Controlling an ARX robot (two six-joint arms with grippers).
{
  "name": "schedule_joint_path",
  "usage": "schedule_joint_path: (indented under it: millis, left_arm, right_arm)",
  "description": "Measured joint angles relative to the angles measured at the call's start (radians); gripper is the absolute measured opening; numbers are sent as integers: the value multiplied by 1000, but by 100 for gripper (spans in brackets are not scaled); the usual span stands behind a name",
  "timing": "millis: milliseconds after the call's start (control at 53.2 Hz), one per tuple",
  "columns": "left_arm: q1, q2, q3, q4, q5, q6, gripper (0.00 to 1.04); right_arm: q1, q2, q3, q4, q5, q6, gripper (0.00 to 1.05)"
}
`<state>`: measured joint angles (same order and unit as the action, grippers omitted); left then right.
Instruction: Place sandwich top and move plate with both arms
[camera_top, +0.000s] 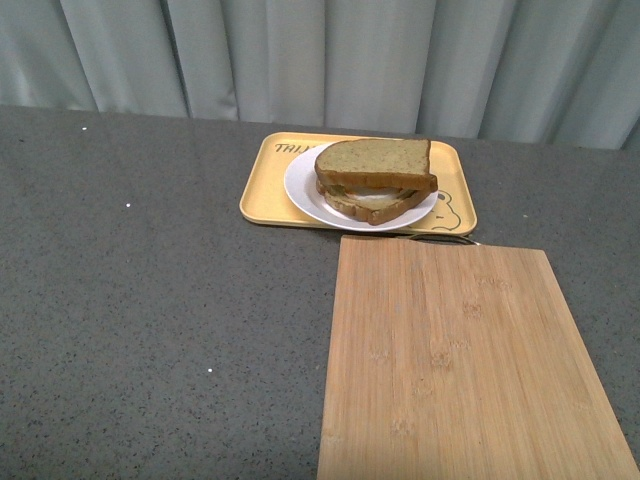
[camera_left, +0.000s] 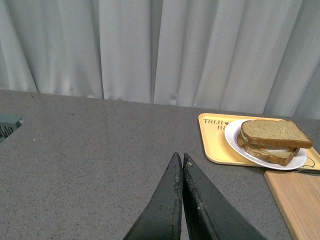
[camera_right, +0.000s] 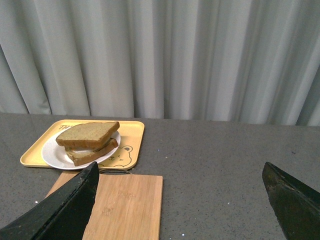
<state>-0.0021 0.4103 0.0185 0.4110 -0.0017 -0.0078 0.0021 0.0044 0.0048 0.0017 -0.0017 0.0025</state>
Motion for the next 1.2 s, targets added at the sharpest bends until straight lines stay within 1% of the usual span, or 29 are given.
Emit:
schedule_joint_path:
  millis: [488, 638, 751, 939, 958, 1108, 1202]
  left_arm:
    - [0, -201, 0, -198, 0, 0, 4]
    - [0, -234, 0, -231, 0, 0, 4]
    - [0, -364, 0, -394, 2, 0, 4]
    - [0, -404, 0, -409, 2, 0, 4]
    - [0, -404, 0, -409, 2, 0, 5]
    - [0, -405, 0, -409, 2, 0, 43]
    - [0, -405, 0, -409, 2, 0, 59]
  right_arm:
    - [0, 0, 0, 0, 0, 0, 95]
    - [0, 0, 0, 0, 0, 0, 95]
    - [0, 0, 0, 0, 0, 0, 95]
    - [0, 0, 0, 0, 0, 0, 95]
    - [0, 0, 0, 0, 0, 0, 95]
    - [0, 0, 0, 0, 0, 0, 95]
    - [0, 0, 0, 0, 0, 0, 95]
